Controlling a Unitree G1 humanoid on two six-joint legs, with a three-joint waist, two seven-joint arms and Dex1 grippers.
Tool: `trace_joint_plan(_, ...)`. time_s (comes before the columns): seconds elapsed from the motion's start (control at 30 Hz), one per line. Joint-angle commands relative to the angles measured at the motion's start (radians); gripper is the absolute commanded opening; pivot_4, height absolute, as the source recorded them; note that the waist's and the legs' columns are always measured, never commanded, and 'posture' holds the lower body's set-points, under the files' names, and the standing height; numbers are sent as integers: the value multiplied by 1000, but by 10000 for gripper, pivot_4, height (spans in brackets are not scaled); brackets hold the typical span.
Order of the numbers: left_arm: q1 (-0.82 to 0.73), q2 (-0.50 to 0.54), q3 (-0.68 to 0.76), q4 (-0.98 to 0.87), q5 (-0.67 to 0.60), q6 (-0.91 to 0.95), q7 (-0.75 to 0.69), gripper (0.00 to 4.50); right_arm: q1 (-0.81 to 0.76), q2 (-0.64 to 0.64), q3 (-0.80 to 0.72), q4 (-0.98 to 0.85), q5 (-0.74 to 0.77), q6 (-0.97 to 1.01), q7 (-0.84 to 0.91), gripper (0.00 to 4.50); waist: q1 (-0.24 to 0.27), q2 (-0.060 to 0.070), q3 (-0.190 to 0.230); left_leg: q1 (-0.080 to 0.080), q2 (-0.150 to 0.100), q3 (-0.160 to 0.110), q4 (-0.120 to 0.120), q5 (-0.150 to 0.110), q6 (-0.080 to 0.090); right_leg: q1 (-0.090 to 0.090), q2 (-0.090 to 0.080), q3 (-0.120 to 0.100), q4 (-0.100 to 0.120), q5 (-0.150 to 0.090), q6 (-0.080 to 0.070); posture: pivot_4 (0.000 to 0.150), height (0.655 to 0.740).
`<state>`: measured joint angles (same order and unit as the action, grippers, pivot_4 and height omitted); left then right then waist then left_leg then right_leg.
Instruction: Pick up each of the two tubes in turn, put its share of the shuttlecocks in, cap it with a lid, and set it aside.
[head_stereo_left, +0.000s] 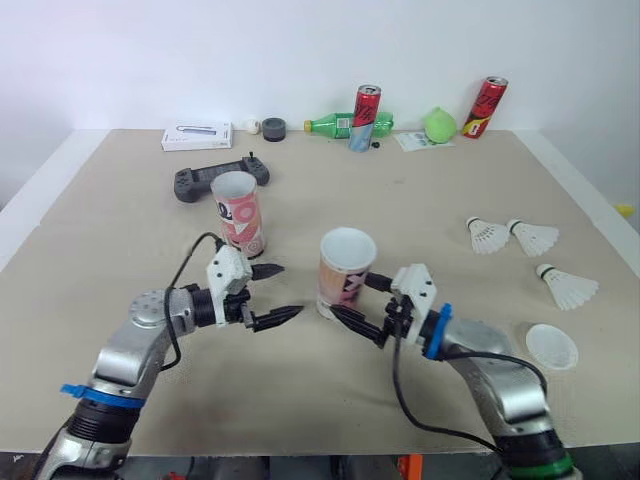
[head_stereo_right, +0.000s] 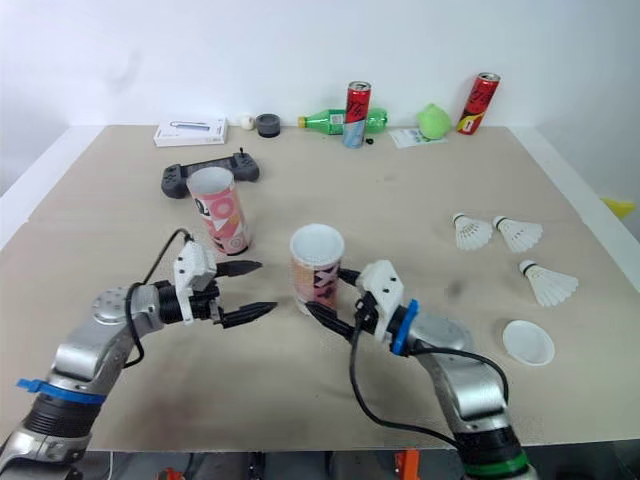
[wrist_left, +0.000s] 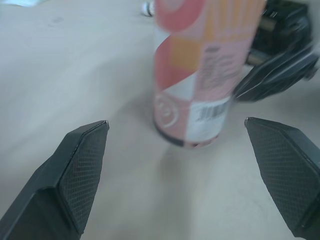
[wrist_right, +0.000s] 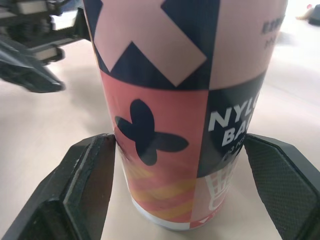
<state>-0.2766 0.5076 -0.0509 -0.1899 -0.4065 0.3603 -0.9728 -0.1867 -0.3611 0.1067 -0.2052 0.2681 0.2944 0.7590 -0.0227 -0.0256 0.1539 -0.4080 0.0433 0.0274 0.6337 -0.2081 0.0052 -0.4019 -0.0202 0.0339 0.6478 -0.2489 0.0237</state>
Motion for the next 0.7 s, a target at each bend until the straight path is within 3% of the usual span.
trace_joint_plan(0.03, 9, 9, 24, -53, -28, 11, 16, 44965, -42, 48, 21, 77, -11, -48, -24, 43426, 2, -1, 0, 0, 1, 0, 0, 0, 0, 0, 0, 0, 0, 0, 0, 1500, 7400)
trace_joint_plan(0.53, 32, 4, 8, -51, -12, -6, 34, 44965, -216, 173, 41, 391, -71, -191, -67, 43426, 1, -1, 0, 1, 4, 3, 0, 0, 0, -3, 6, 5, 1, 3, -4, 1500, 7400)
trace_joint_plan(0.67, 36, 2, 6, -44, -8, -15, 35, 45000, -227, 178, 37, 416, -69, -210, -63, 32264, 0, -1, 0, 1, 4, 4, -1, 0, 0, -3, 5, 7, 1, 3, -4, 1500, 7400)
trace_joint_plan(0.7, 36, 1, 6, -41, -7, -17, 35, 45000, -229, 179, 36, 419, -67, -211, -61, 26748, 0, -1, 0, 1, 4, 4, -1, 0, 0, -3, 5, 7, 1, 3, -4, 1500, 7400)
